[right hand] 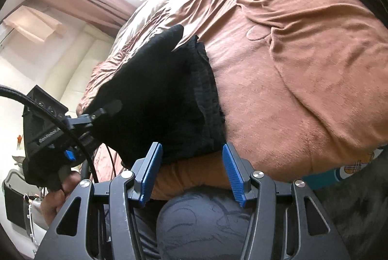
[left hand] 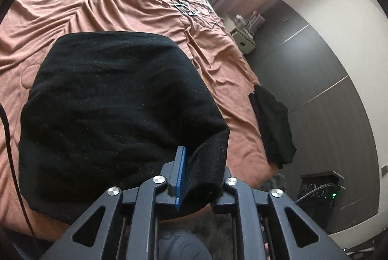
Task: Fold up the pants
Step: 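Open the left gripper and release the folded black pants onto the bed, then close both grippers on the folded pants edge side by side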
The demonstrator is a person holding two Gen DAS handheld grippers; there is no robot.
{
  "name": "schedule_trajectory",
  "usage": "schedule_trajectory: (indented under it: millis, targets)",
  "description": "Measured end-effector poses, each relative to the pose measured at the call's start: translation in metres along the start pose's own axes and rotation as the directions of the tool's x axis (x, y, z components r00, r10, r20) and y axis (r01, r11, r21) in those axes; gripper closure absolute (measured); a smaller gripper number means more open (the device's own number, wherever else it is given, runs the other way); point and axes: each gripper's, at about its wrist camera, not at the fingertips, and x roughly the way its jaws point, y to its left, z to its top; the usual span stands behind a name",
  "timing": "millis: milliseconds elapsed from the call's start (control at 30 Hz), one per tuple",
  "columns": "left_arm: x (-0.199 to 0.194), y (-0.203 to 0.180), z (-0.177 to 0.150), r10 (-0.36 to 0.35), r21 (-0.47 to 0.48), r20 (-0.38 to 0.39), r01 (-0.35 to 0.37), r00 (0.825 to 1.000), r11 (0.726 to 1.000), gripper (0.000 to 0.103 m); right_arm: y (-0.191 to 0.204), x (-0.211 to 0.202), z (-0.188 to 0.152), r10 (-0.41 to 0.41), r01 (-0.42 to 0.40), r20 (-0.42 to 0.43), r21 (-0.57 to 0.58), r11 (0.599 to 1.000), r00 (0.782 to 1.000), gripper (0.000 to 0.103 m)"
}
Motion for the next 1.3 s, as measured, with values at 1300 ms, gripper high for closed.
schedule_trajectory:
  millis: [1300]
  targets:
    - [-0.031, 0.167, -0.011, 0.243, -0.26, -0.012, -0.238, 0.97, 0.936, 0.028, 0.029, 0.106, 0.041, -0.024, 0.011, -0.107, -0.12, 0.993, 0.994, 0.079]
